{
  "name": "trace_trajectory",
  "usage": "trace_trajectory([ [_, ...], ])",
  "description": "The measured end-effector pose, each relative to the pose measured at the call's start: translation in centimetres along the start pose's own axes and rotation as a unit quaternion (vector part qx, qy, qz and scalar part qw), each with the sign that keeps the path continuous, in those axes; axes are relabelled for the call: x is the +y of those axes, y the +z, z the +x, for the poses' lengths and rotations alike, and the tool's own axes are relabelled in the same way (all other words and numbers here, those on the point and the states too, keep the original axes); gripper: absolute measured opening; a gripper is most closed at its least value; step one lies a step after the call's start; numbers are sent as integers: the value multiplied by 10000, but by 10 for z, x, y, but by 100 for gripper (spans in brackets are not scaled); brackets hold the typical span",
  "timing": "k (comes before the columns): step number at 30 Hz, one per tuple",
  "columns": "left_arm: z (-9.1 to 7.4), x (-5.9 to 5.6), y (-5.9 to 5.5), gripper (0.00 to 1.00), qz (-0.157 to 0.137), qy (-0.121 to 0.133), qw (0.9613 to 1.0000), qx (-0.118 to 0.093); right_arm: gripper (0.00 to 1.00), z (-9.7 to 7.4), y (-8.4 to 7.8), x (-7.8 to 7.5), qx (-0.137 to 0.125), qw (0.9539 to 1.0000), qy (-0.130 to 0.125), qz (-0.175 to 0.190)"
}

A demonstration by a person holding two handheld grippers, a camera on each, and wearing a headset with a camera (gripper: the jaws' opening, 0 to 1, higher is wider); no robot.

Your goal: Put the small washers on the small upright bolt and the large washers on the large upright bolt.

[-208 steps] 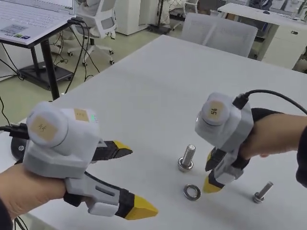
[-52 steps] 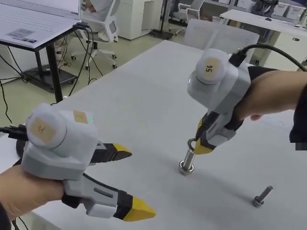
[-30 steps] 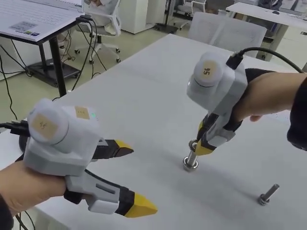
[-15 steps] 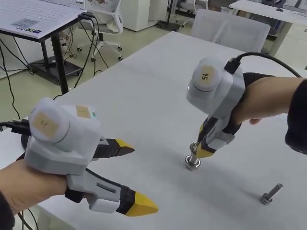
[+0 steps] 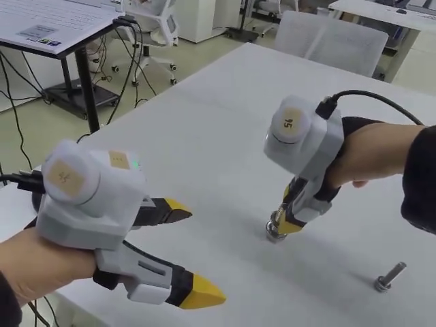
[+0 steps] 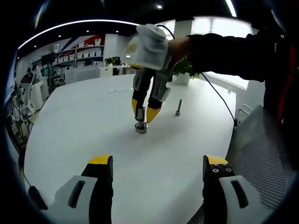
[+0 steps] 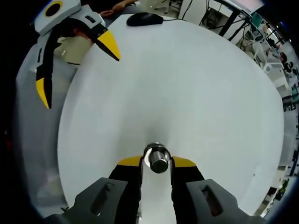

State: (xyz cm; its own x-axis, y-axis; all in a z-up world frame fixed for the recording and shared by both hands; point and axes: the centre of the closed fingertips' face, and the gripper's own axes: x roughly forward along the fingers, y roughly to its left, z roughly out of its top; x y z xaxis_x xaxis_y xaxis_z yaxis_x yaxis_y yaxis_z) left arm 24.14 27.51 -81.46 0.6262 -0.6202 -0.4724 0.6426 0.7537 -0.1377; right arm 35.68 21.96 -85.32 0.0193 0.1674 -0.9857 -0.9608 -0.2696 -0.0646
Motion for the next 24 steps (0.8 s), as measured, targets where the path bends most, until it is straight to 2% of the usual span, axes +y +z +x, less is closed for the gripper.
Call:
trace_trajectory([
  [6, 0, 0, -1, 78, -8, -2, 10000, 15, 24, 10, -2, -1, 39, 10000, 31, 9],
  [20, 0, 0, -3, 78, -32, -1, 10000, 25, 25, 19, -5, 0, 58, 10000, 34, 25],
  [24, 0, 1, -3, 78, -30, -7, 10000, 30, 25, 26, -11, -1, 173, 9998, 13, -53],
])
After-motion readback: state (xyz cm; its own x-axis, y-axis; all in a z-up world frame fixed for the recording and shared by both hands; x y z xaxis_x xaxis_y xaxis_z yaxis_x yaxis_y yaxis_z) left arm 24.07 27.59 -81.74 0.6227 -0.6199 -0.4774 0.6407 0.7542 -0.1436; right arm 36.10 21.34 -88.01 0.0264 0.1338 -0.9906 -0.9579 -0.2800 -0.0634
